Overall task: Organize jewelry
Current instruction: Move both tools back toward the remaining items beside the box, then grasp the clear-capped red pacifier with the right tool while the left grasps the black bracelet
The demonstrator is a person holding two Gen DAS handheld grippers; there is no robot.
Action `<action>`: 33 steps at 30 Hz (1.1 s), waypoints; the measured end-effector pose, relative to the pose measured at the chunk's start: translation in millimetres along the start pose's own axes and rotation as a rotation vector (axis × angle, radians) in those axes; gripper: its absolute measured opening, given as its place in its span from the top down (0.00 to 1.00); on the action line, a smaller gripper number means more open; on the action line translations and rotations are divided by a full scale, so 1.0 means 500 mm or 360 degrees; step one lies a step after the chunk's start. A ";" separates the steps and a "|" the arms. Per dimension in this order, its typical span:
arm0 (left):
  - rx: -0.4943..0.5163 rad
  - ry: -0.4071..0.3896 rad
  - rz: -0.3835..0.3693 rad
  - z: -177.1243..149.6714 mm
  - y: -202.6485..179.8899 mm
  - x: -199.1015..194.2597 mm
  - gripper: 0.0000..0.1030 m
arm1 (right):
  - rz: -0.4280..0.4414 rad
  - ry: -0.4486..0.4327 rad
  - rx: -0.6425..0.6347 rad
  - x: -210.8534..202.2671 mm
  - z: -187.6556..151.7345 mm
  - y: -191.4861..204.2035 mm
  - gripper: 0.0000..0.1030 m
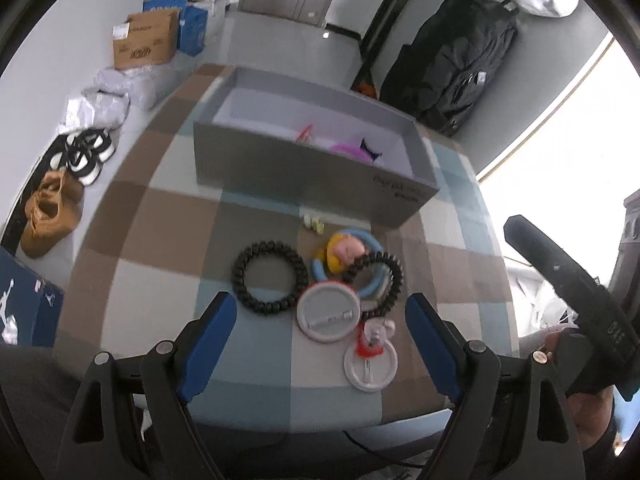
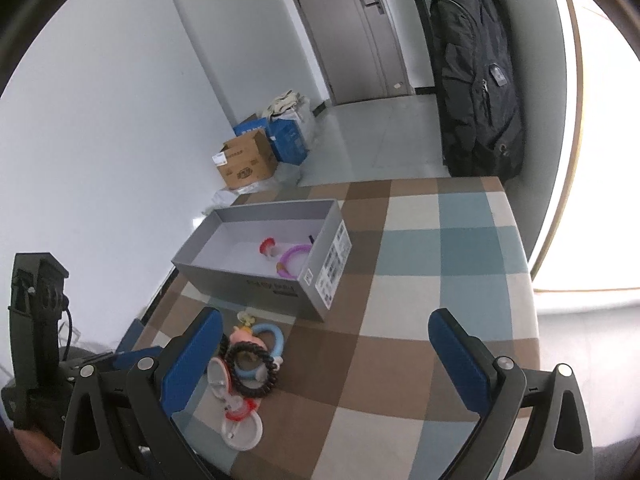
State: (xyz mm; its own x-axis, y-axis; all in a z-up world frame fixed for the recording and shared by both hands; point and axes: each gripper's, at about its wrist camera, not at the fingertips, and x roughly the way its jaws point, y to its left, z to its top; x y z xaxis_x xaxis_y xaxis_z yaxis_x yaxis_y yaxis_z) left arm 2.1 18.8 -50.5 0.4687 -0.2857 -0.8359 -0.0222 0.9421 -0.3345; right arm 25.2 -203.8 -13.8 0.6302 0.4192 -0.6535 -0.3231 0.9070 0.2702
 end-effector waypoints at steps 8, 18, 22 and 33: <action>-0.0142 0.0118 -0.0076 -0.006 0.025 0.028 0.30 | 0.0001 0.0019 0.0025 0.003 0.000 -0.003 0.00; -0.0268 0.0189 -0.0052 0.013 0.030 0.046 0.52 | 0.0017 0.0021 0.0030 0.004 0.002 -0.001 0.00; -0.0277 0.0206 -0.0012 0.012 0.034 0.046 0.69 | 0.0021 0.0020 0.0045 0.003 0.002 -0.003 0.00; -0.0280 0.0228 0.0004 0.011 0.052 0.049 0.98 | 0.0003 0.0017 0.0027 0.002 0.000 -0.001 0.00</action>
State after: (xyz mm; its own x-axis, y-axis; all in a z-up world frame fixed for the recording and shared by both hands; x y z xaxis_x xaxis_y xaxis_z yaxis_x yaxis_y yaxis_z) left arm 17.8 37.3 -77.6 0.3388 -0.3170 -0.8858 -0.1830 0.9013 -0.3926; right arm 25.9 -203.9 -14.7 0.6222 0.4207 -0.6602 -0.3121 0.9067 0.2836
